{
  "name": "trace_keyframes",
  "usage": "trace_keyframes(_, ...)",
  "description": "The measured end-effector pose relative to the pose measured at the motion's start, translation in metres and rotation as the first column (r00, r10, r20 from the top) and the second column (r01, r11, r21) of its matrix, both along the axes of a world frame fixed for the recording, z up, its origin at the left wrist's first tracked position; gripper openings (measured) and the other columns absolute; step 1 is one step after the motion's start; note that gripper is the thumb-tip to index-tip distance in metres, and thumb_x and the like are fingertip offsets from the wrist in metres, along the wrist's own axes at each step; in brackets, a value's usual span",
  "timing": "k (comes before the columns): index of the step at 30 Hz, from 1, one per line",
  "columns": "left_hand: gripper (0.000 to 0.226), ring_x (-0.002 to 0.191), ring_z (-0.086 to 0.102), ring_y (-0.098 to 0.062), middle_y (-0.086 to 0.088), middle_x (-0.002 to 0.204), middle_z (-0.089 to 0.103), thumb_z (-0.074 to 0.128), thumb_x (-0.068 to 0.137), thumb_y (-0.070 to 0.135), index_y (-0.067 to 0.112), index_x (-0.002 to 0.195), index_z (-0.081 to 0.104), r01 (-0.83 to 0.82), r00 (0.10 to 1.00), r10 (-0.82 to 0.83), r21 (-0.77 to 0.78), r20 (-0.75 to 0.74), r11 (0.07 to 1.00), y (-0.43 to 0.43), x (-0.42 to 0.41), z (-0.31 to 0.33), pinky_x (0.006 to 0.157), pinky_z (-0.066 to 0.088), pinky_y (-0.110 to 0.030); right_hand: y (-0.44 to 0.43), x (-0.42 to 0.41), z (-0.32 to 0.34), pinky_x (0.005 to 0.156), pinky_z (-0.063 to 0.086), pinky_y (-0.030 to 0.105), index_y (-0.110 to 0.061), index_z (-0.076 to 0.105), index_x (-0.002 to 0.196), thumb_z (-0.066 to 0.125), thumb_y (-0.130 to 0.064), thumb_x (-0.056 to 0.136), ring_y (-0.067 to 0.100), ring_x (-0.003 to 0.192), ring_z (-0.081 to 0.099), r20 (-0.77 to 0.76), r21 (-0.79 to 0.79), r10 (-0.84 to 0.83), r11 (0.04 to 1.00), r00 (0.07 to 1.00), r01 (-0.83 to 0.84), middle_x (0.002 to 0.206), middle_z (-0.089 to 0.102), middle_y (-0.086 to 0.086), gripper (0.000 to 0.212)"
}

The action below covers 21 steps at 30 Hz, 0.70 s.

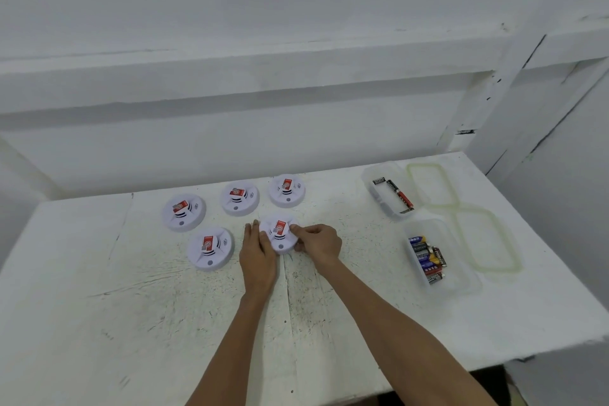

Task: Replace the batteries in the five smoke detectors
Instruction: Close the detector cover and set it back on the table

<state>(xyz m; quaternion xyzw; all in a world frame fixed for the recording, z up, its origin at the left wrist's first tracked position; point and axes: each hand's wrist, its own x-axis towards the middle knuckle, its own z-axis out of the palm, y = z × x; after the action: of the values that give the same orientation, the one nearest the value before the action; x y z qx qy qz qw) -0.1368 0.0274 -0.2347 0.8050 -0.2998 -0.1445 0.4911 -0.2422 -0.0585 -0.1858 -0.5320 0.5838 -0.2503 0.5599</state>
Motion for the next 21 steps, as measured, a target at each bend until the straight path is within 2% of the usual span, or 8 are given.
trace_keyframes(5,0.047,0.151,0.038,-0.029,-0.013,0.161,0.044,0.037,0.113,0.023,0.005,0.155,0.043,-0.024,0.999,0.022,-0.04,-0.036,0.999,0.001,-0.003,-0.004,0.124,0.034,-0.046,0.002,-0.004,0.001,0.081,0.061,0.035,-0.011,0.07,0.083,0.074,-0.041,0.087,0.012,0.06,0.074,0.027,0.021,-0.019,1.0,0.999,0.018,0.069,0.075,-0.002,0.031)
trace_keyframes(12,0.045,0.141,0.051,-0.025,-0.009,0.154,0.054,0.042,0.112,0.023,0.007,0.154,0.046,-0.044,0.994,0.029,-0.14,-0.108,0.989,0.008,-0.005,0.003,0.116,0.046,-0.047,0.006,-0.003,0.001,0.081,0.06,0.031,-0.013,0.071,0.092,0.061,-0.034,0.096,0.008,0.06,0.073,-0.037,-0.035,-0.021,0.999,0.999,0.02,0.071,0.076,-0.004,0.024)
trace_keyframes(17,0.043,0.139,0.053,-0.023,-0.006,0.154,0.053,0.045,0.111,0.021,0.014,0.154,0.046,0.003,0.997,-0.018,-0.179,-0.08,0.984,0.007,-0.008,0.011,0.111,0.047,-0.036,-0.003,-0.012,0.011,0.078,0.062,0.031,-0.007,0.069,0.096,0.06,-0.017,0.095,0.017,0.067,0.075,0.009,0.038,0.06,0.997,0.998,-0.06,0.081,0.077,0.006,0.013)
trace_keyframes(21,0.05,0.145,0.044,-0.027,-0.007,0.156,0.049,0.044,0.105,0.034,0.018,0.153,0.047,0.039,0.999,-0.035,-0.173,0.025,0.984,-0.002,-0.014,0.02,0.12,0.038,-0.057,-0.021,-0.03,0.024,0.069,0.059,0.026,-0.006,0.068,0.094,0.058,-0.019,0.094,0.015,0.065,0.075,-0.04,-0.066,0.164,0.984,0.986,-0.167,0.082,0.076,0.007,0.017)
